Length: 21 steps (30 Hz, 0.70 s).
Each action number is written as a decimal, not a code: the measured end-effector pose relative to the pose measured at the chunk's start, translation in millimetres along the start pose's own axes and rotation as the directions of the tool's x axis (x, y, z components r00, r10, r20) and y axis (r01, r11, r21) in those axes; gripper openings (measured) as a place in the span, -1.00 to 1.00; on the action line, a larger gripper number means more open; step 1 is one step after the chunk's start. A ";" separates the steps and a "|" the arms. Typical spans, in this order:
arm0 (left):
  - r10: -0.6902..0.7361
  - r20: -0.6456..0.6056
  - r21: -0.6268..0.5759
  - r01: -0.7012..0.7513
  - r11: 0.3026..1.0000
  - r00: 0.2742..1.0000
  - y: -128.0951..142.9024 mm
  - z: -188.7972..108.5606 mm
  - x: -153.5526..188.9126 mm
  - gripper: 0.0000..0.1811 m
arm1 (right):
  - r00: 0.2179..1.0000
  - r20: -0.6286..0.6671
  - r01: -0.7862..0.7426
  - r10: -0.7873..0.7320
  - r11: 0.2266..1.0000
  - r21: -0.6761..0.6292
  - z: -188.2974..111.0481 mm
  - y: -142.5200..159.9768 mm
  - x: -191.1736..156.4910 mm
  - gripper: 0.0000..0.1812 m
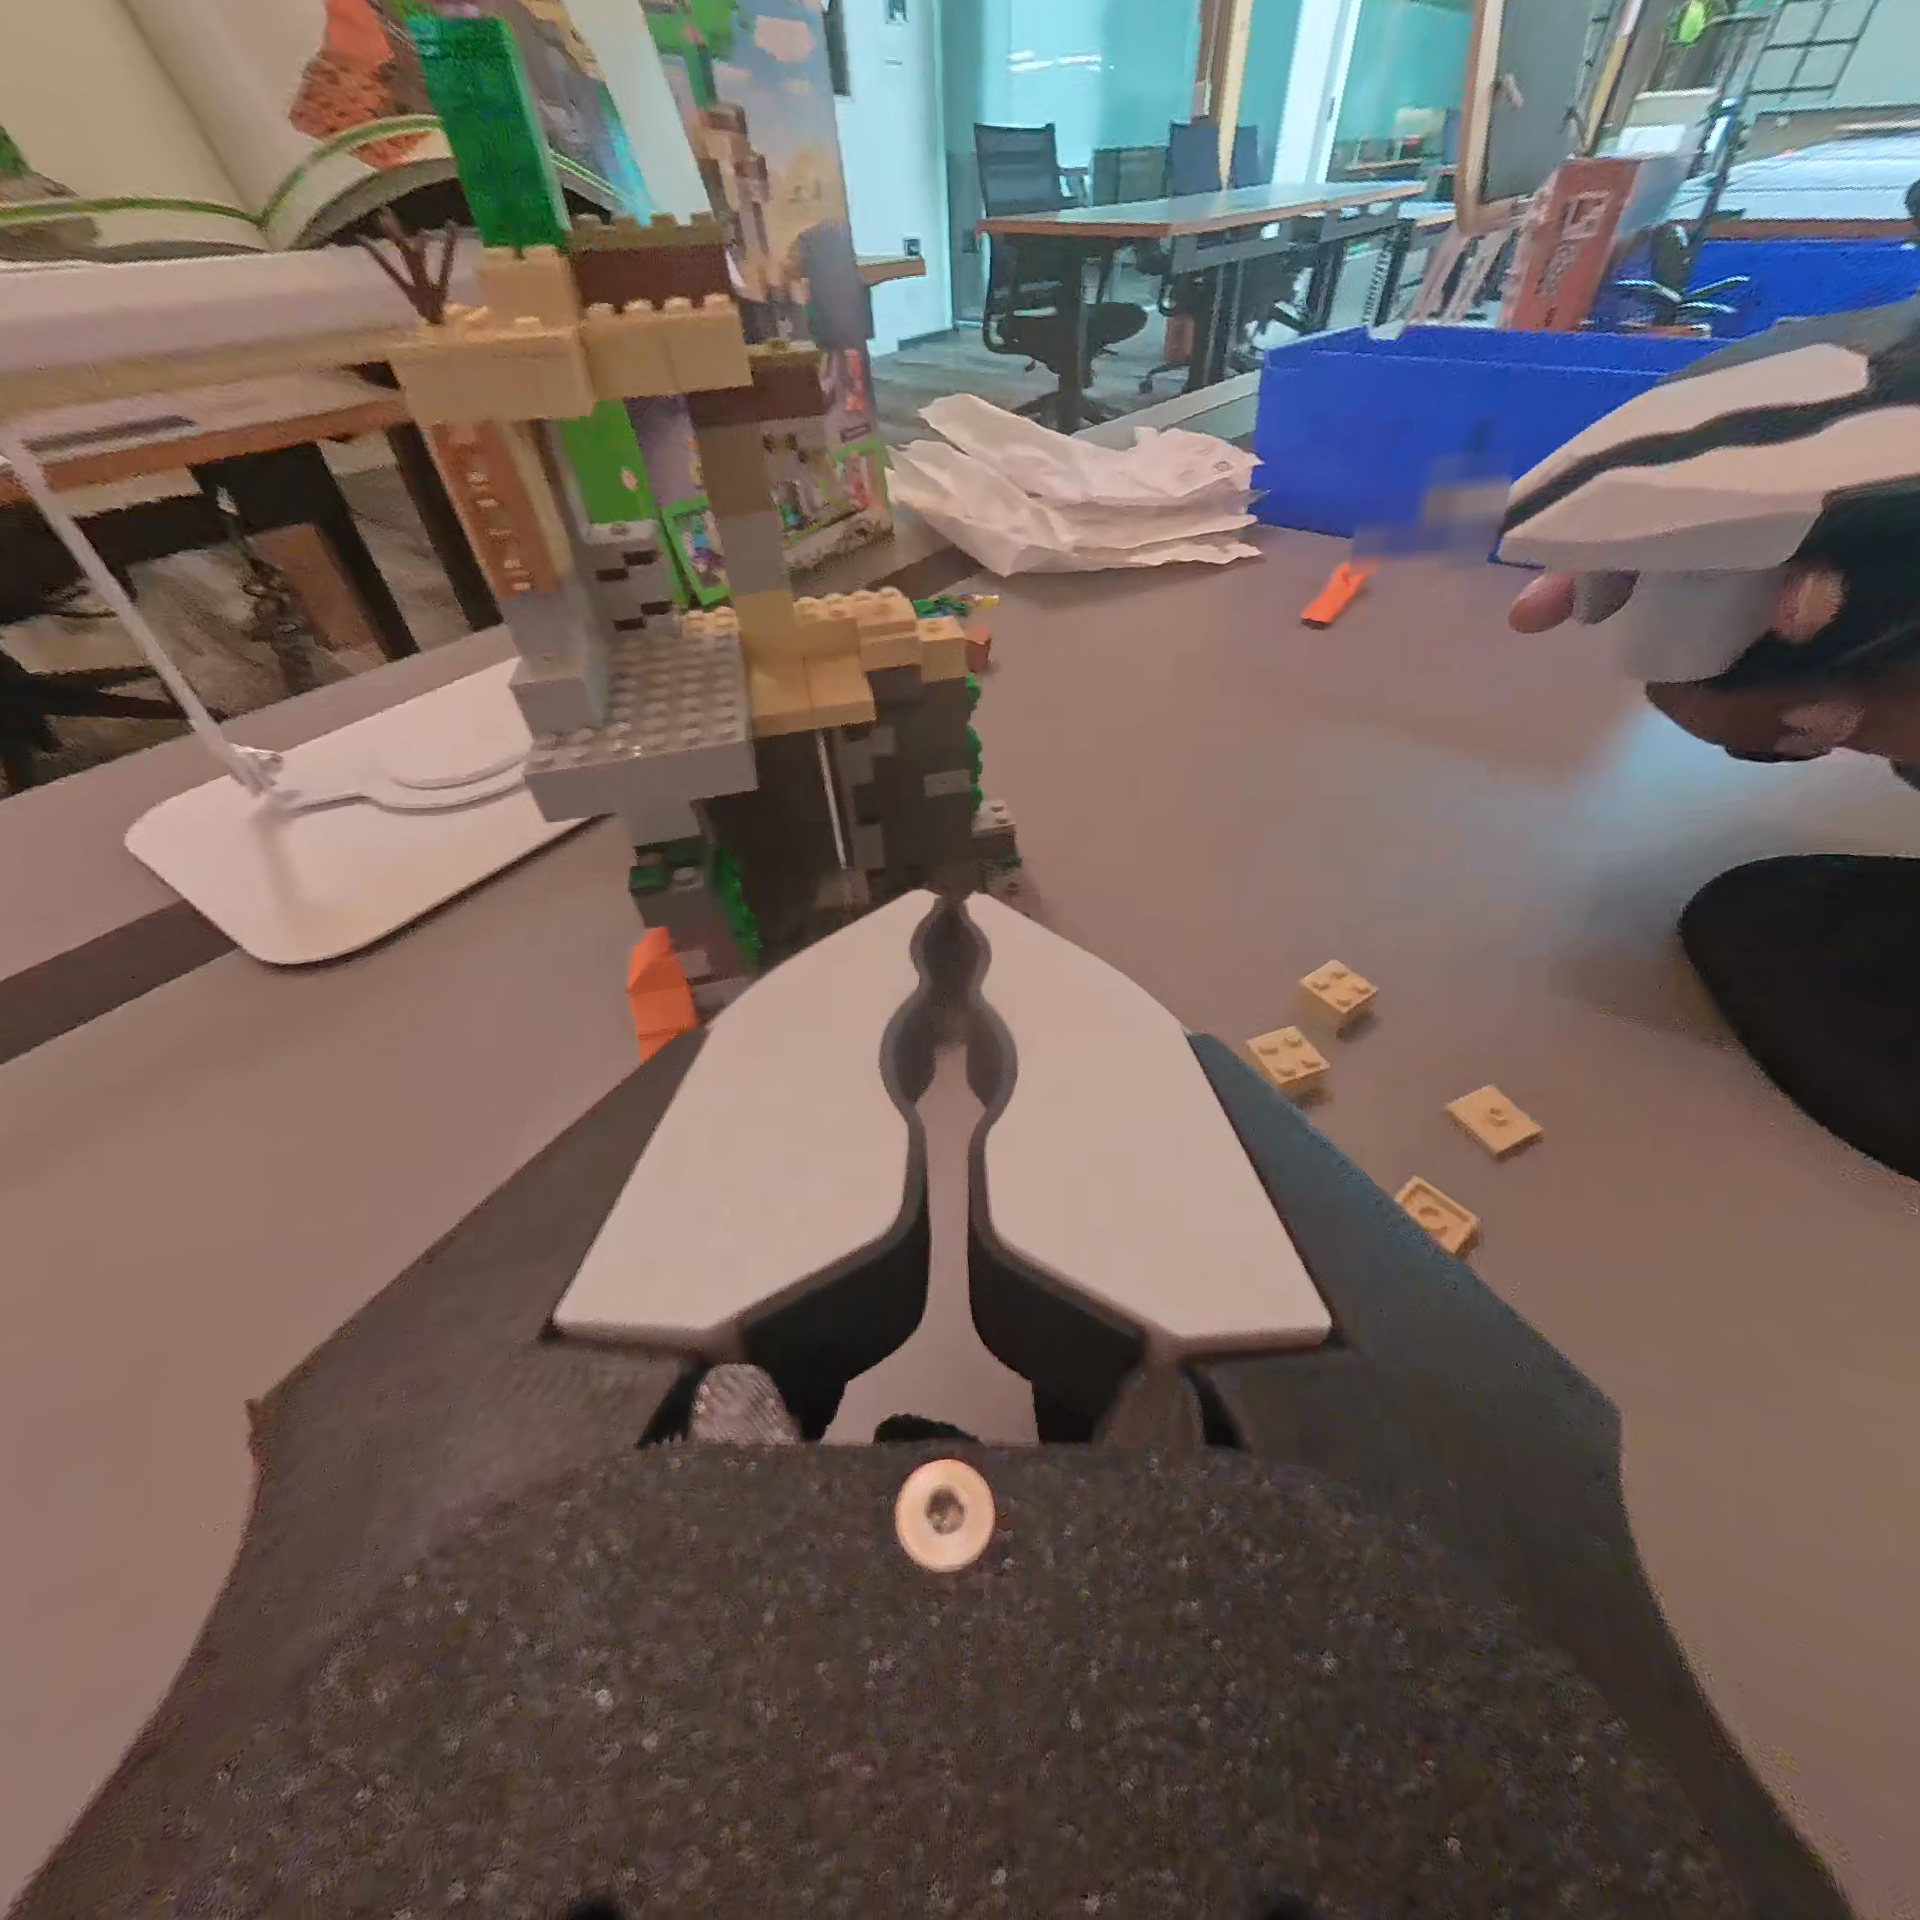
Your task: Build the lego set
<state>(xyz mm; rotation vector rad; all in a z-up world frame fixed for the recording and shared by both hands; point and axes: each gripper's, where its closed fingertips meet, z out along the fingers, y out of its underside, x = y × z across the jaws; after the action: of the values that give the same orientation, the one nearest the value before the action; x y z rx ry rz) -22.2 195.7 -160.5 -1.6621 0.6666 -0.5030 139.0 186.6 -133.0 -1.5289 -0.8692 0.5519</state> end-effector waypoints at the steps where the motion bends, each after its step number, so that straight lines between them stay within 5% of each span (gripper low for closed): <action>1: 0.000 -0.003 0.010 0.001 1.000 1.000 -0.2 -0.4 -0.1 -1.00 | 1.000 0.007 -0.024 0.024 1.000 0.004 2.8 -2.9 0.1 -0.93; 9: 0.083 0.064 0.100 -0.090 0.991 0.994 -23.0 -6.0 2.1 -1.00 | 0.994 0.108 -0.004 0.000 0.999 0.033 17.2 -21.5 -25.7 -1.00; 21: 0.208 0.115 -0.061 -0.202 0.978 0.971 -4.3 -2.6 -1.7 -1.00 | 0.983 0.153 0.115 -0.104 0.991 -0.069 29.3 13.4 -50.5 -1.00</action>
<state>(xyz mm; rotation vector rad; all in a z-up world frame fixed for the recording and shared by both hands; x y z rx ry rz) -24.5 195.4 -155.8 -1.6335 0.7555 -0.2373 88.7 165.3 -157.7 -1.5134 -1.0940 0.5628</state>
